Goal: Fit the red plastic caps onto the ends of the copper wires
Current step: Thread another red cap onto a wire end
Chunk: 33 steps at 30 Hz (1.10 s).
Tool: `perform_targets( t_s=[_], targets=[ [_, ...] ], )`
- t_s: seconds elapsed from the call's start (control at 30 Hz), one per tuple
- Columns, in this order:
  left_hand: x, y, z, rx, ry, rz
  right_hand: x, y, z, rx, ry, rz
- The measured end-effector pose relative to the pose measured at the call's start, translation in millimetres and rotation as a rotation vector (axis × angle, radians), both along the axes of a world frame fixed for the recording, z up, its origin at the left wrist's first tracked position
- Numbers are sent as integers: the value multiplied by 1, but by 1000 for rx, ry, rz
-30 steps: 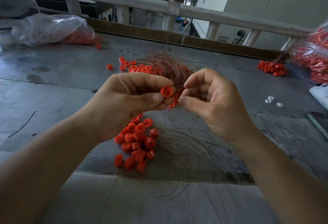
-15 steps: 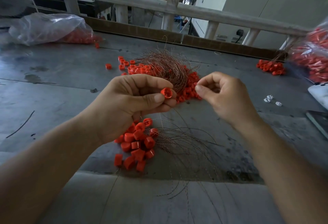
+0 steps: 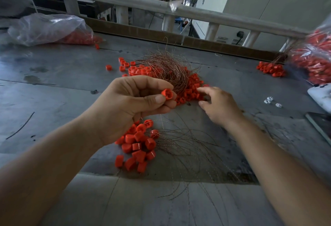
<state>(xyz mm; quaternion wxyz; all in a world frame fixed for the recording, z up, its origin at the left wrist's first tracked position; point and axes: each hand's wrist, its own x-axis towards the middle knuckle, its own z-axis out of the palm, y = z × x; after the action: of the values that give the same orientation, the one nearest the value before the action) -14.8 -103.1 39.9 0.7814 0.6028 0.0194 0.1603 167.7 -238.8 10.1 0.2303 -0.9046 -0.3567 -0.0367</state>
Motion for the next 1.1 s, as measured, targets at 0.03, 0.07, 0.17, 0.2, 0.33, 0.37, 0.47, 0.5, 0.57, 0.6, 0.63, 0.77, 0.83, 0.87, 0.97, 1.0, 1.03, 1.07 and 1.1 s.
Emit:
perform_targets(
  t_s=[0.03, 0.07, 0.17, 0.2, 0.33, 0.37, 0.47, 0.5, 0.57, 0.6, 0.63, 0.77, 0.83, 0.87, 0.97, 1.0, 1.03, 1.07, 1.1],
  targets=[
    [0, 0, 0, 4, 2, 0, 0, 0, 0, 16, 4, -1],
    [0, 0, 0, 9, 4, 1, 0, 0, 0, 42, 9, 1],
    [0, -1, 0, 22, 6, 0, -1, 0, -1, 87, 20, 8],
    [1, -2, 0, 23, 6, 0, -1, 0, -1, 95, 23, 8],
    [1, -2, 0, 23, 6, 1, -2, 0, 1, 100, 36, 18],
    [1, -2, 0, 25, 7, 1, -3, 0, 1, 101, 33, 22],
    [1, -2, 0, 32, 7, 1, -3, 0, 1, 125, 8, 16],
    [1, -2, 0, 36, 7, 2, -2, 0, 1, 141, 3, 13],
    [1, -2, -1, 38, 9, 3, -2, 0, 0, 145, -2, 18],
    [1, -2, -1, 39, 10, 1, -2, 0, -1, 124, -2, 24],
    [1, -2, -1, 40, 10, -1, -2, 0, -2, 100, -5, 30],
    [0, -2, -1, 44, 13, -4, -2, 2, -3, 60, -53, 26],
    [-1, -2, -1, 49, 16, -4, -1, 2, -4, 67, -63, 31],
    [-1, -2, -1, 50, 16, -5, -2, 2, -4, 77, -59, 40],
    [-1, -2, 0, 50, 17, -7, -3, 1, -2, 146, -27, 52],
    [-1, -2, 0, 50, 17, -8, -4, 0, -1, 188, -11, 45],
    [-1, -2, 0, 49, 17, -8, -3, -1, 1, 242, 22, 36],
    [-1, -2, 0, 49, 19, -7, -4, -2, 4, 307, 82, 31],
    [-1, -2, -1, 51, 21, -6, -5, -3, 7, 385, 166, 36]
  ],
)
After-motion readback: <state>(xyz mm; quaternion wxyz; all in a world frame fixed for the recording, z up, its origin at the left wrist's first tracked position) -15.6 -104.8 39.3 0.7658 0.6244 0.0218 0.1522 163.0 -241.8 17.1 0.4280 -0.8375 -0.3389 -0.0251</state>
